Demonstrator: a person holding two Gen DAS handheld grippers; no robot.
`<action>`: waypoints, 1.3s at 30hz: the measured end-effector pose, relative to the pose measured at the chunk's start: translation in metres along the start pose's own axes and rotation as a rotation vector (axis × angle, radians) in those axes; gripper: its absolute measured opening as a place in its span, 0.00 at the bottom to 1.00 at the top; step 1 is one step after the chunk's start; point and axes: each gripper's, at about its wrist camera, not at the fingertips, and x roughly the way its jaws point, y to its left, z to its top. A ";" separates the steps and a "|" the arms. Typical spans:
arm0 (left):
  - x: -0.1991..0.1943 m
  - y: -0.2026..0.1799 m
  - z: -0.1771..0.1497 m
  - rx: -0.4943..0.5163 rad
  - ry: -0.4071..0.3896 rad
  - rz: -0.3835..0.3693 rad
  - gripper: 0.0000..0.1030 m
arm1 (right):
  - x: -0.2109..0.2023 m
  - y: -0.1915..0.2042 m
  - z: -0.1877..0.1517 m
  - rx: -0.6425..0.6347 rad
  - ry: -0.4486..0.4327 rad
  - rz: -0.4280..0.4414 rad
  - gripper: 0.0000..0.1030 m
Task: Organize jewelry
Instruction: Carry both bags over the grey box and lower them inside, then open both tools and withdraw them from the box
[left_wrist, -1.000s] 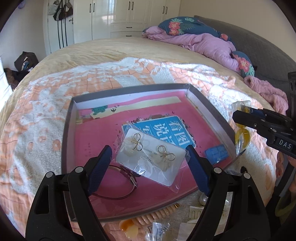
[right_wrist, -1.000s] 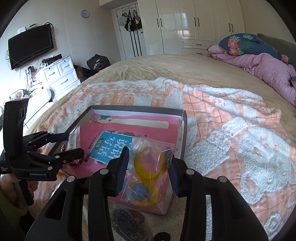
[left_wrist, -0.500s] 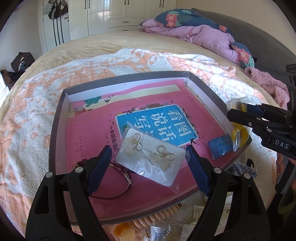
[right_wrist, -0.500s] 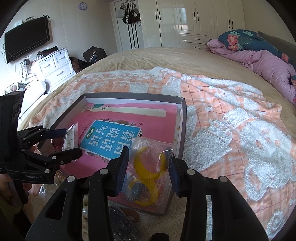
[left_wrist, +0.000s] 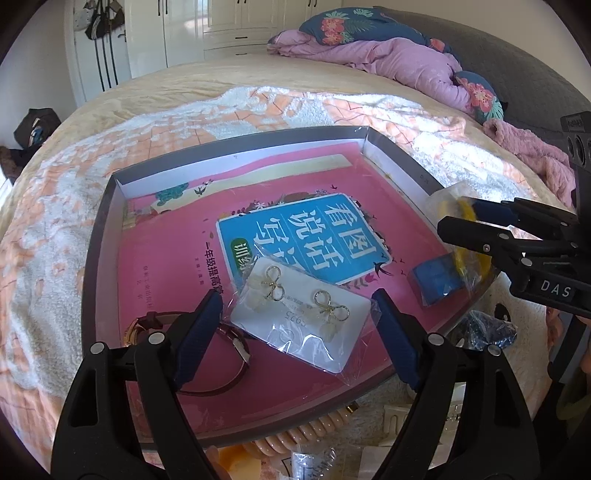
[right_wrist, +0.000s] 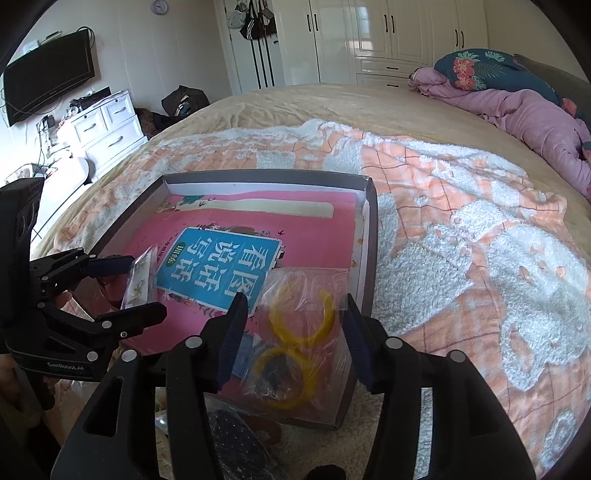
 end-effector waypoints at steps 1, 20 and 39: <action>0.000 0.000 0.000 0.002 0.001 0.001 0.73 | -0.001 0.000 0.000 -0.002 -0.002 -0.001 0.54; 0.002 -0.003 -0.002 0.013 0.016 0.008 0.80 | -0.036 -0.006 -0.004 0.064 -0.074 0.012 0.73; -0.068 0.010 0.003 -0.063 -0.106 0.028 0.91 | -0.080 -0.002 -0.004 0.098 -0.166 0.030 0.89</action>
